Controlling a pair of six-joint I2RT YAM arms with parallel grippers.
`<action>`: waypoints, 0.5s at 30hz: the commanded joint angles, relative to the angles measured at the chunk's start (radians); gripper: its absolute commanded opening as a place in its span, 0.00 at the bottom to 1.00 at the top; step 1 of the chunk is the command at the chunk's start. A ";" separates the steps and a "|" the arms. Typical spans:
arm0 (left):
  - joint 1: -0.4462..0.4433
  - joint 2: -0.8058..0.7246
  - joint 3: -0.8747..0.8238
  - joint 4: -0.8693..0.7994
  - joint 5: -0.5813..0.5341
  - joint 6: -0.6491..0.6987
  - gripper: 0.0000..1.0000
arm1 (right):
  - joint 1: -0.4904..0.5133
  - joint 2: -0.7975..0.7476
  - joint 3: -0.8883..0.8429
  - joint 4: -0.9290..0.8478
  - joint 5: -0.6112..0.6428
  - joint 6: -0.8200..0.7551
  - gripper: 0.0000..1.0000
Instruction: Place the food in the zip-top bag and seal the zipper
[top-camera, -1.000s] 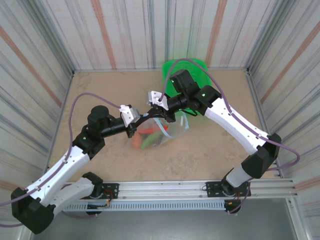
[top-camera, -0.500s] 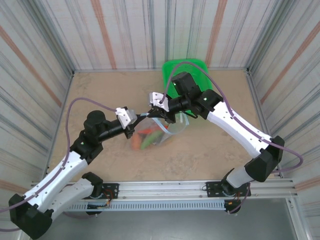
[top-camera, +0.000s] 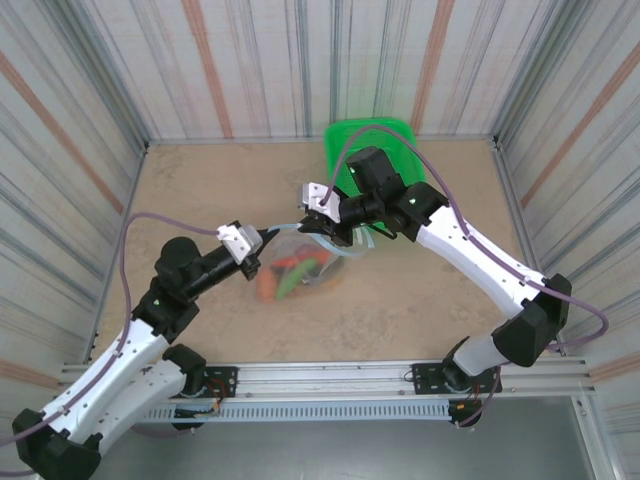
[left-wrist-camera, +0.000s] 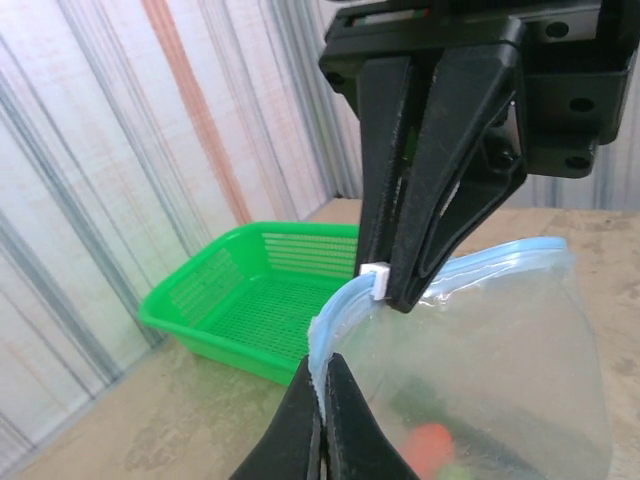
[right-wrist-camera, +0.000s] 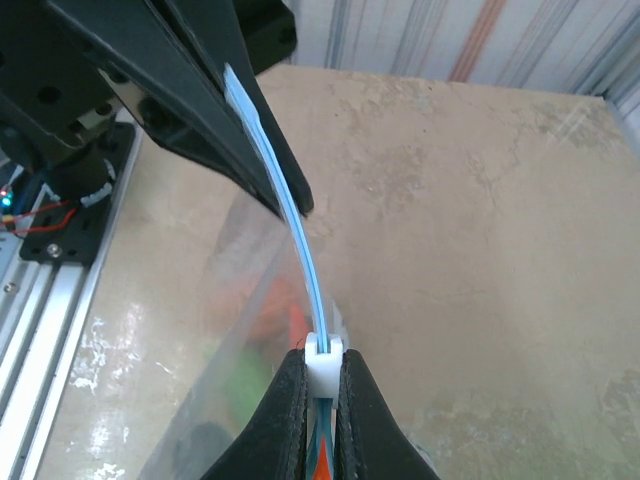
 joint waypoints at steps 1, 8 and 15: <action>0.014 -0.080 -0.007 0.111 -0.176 0.042 0.00 | -0.038 -0.046 -0.043 -0.044 0.135 0.052 0.00; 0.014 -0.120 -0.025 0.142 -0.295 0.051 0.00 | -0.029 -0.068 -0.115 -0.023 0.221 0.085 0.00; 0.025 -0.145 -0.037 0.164 -0.357 0.058 0.00 | -0.033 -0.087 -0.152 -0.045 0.286 0.094 0.00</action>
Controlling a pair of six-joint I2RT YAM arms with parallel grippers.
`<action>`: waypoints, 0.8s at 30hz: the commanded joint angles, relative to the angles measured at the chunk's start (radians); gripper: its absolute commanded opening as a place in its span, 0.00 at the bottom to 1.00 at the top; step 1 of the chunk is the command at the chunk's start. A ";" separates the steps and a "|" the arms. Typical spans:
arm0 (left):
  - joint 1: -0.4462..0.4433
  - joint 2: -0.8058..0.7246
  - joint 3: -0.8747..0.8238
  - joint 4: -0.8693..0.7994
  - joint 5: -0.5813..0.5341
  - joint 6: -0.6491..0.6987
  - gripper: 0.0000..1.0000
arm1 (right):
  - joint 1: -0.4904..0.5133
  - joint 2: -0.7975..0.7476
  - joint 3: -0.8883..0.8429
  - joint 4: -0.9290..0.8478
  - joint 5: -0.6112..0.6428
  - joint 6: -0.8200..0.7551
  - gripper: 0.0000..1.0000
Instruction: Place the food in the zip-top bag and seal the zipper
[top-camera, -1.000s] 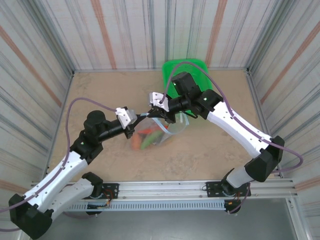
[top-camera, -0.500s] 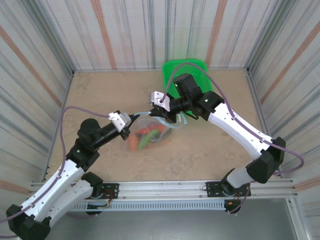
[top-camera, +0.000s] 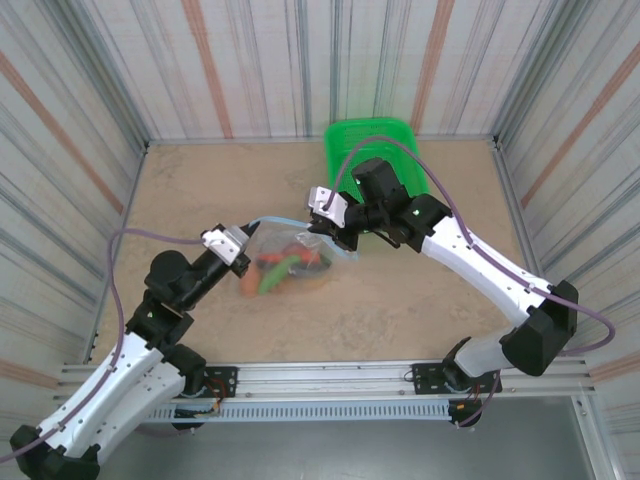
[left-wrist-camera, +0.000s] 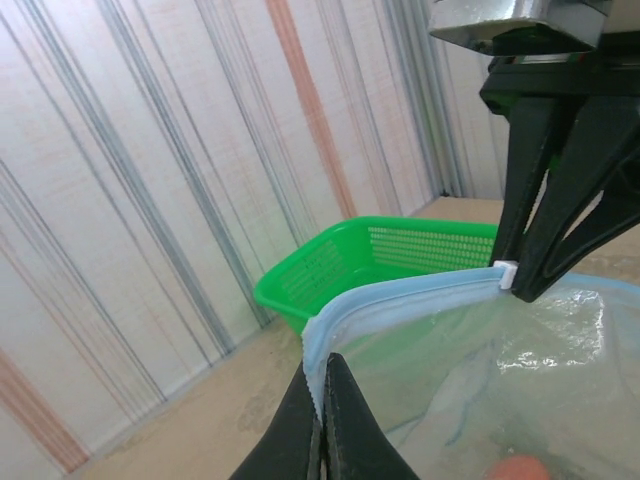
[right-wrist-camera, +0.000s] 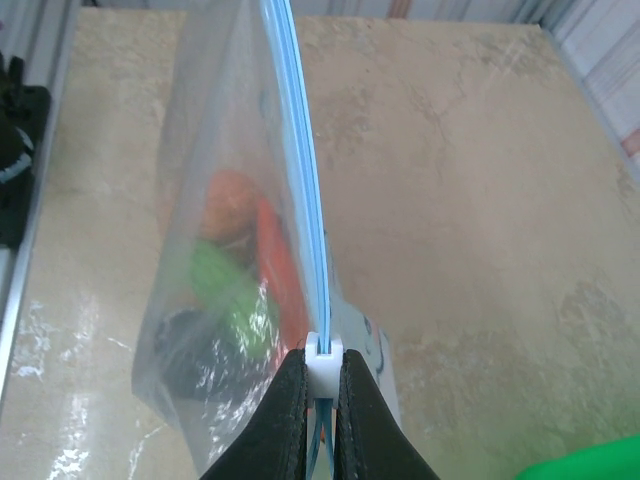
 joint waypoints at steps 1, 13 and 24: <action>0.023 -0.047 0.015 0.142 -0.140 0.023 0.00 | -0.034 -0.026 -0.027 -0.124 0.135 0.031 0.00; 0.028 -0.076 0.004 0.165 -0.251 0.044 0.00 | -0.053 -0.064 -0.087 -0.170 0.222 0.055 0.00; 0.031 -0.081 0.000 0.172 -0.277 0.049 0.00 | -0.107 -0.138 -0.181 -0.195 0.241 0.099 0.00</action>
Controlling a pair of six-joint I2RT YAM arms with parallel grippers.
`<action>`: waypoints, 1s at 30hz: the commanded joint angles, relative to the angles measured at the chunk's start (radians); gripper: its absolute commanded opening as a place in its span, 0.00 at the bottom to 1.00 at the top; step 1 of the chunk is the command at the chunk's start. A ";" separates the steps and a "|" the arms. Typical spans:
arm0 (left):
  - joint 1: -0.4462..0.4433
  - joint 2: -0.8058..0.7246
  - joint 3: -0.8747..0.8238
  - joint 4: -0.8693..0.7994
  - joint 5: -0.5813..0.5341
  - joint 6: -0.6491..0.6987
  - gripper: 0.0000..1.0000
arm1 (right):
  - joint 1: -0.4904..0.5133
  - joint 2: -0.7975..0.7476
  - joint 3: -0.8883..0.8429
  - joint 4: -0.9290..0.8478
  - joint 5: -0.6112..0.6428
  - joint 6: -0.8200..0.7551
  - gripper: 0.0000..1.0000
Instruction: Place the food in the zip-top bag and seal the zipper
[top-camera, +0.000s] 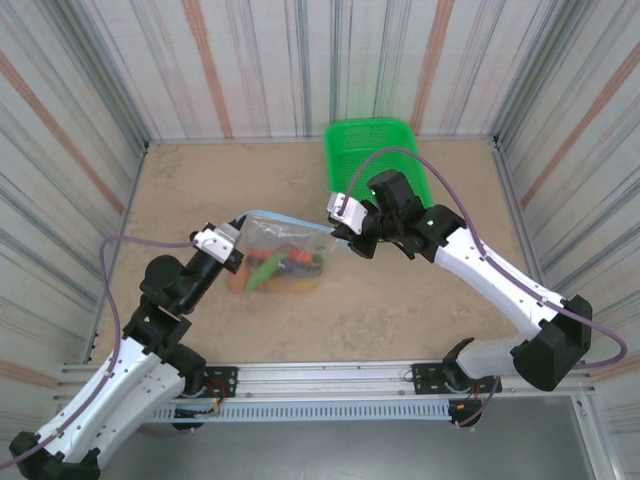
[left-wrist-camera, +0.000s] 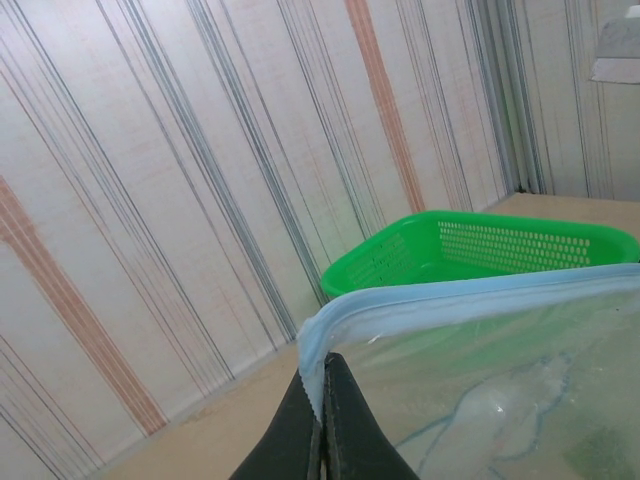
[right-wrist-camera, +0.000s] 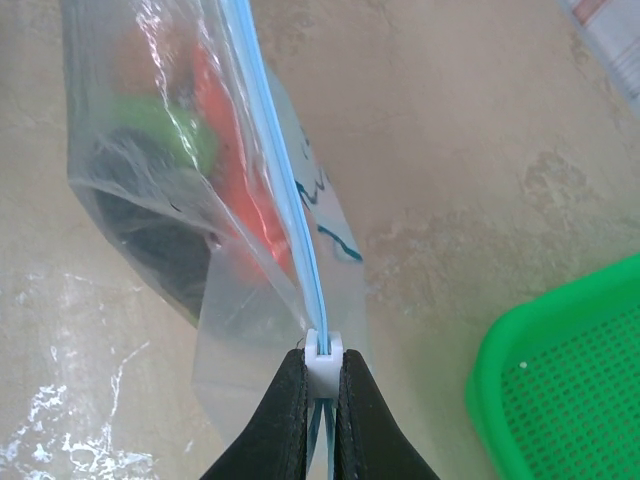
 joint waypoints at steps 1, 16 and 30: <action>0.030 -0.042 0.011 0.166 -0.137 0.020 0.00 | -0.055 -0.036 -0.051 -0.152 0.114 0.050 0.00; 0.032 -0.036 0.010 0.167 -0.139 0.022 0.00 | -0.102 -0.097 -0.168 -0.127 0.264 0.125 0.00; 0.015 0.029 0.090 0.061 0.025 -0.090 0.00 | -0.050 -0.275 -0.135 -0.043 0.135 0.212 0.36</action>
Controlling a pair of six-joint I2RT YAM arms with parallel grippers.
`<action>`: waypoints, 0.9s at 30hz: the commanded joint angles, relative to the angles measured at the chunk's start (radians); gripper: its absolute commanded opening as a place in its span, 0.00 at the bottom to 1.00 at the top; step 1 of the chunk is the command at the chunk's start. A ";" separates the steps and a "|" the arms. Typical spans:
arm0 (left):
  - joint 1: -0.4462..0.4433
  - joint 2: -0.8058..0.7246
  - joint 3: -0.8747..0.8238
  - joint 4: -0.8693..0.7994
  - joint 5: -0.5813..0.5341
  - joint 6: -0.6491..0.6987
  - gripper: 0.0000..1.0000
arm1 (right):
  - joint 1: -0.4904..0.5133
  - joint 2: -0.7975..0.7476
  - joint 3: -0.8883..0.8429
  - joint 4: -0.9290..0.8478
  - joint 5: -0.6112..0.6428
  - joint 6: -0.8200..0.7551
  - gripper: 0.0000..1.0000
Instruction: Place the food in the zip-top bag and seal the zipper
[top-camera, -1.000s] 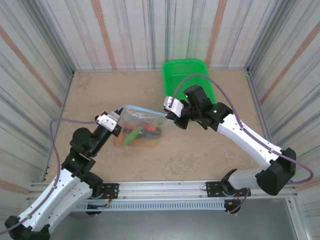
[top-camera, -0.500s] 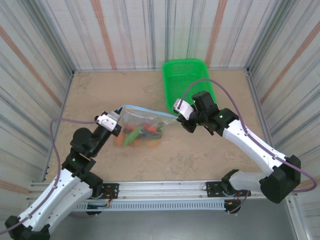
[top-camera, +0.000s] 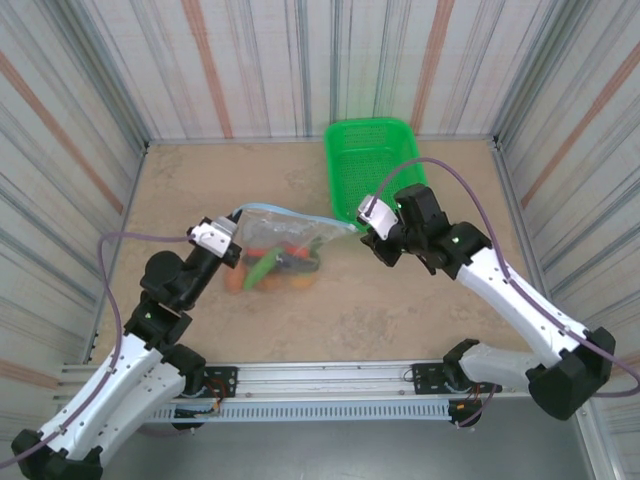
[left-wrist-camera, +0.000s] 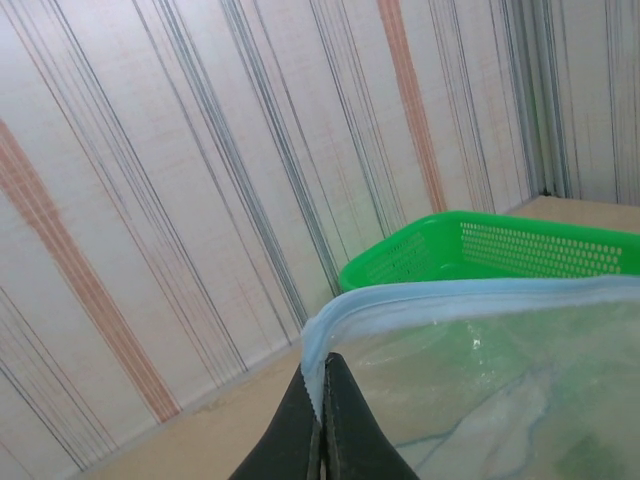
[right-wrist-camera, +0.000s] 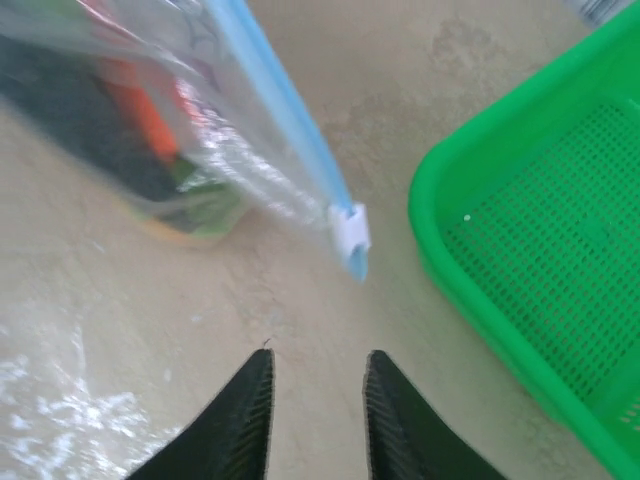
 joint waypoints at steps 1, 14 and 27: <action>-0.012 -0.018 0.083 0.015 0.059 -0.068 0.00 | 0.010 -0.100 0.015 -0.012 -0.001 0.057 0.42; -0.022 -0.082 0.219 -0.259 0.456 -0.306 0.00 | 0.019 -0.259 0.083 -0.002 -0.036 0.151 0.52; 0.136 0.510 0.249 -0.280 -0.054 -0.619 0.00 | 0.017 -0.198 0.066 0.014 0.186 0.355 0.50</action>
